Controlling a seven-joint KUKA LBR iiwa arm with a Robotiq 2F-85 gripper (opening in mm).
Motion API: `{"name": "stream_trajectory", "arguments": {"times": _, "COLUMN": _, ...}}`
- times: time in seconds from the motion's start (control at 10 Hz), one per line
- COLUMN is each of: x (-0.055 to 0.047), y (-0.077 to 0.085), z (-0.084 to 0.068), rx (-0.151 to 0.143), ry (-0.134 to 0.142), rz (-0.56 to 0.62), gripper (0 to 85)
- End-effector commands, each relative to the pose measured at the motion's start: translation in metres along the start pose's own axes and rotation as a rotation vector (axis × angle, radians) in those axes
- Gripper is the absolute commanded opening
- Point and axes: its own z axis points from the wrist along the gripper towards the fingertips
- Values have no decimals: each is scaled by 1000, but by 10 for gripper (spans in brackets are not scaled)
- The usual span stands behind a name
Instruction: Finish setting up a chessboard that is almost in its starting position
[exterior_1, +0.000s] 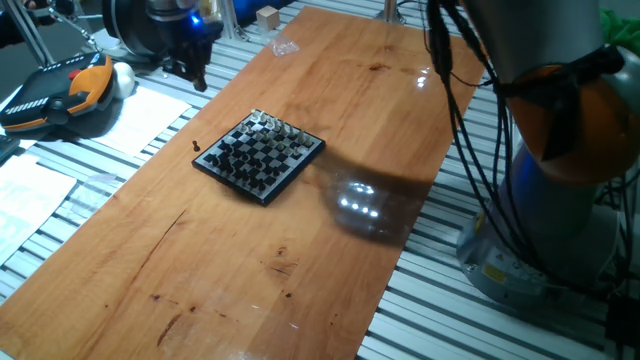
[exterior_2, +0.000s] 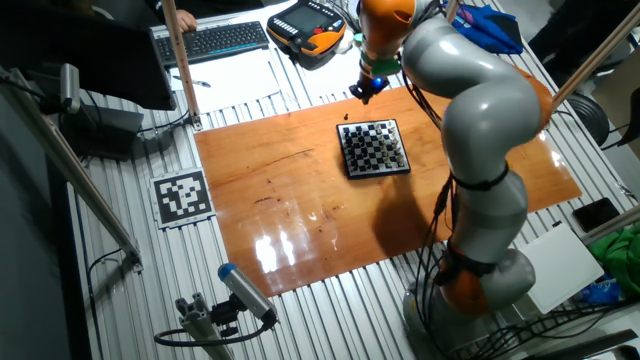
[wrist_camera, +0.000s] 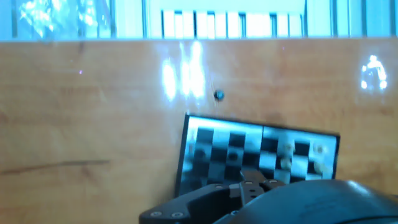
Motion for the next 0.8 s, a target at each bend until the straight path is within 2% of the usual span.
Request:
{"name": "stream_trajectory", "arguments": {"times": 0.0, "x": -1, "y": 0, "z": -1, "rx": 12, "ry": 13, "rz": -3, "gripper": 0}}
{"name": "stream_trajectory", "arguments": {"times": 0.2, "x": -1, "y": 0, "z": -1, "rx": 36, "ry": -15, "rz": 26, "gripper": 0}}
{"name": "stream_trajectory", "arguments": {"times": 0.3, "x": -1, "y": 0, "z": -1, "rx": 23, "ry": -23, "rz": 26, "gripper": 0}}
{"name": "stream_trajectory", "arguments": {"times": 0.5, "x": -1, "y": 0, "z": -1, "rx": 8, "ry": -18, "rz": 8, "gripper": 0}}
{"name": "stream_trajectory", "arguments": {"times": 0.7, "x": -1, "y": 0, "z": -1, "rx": 13, "ry": -25, "rz": -4, "gripper": 0}}
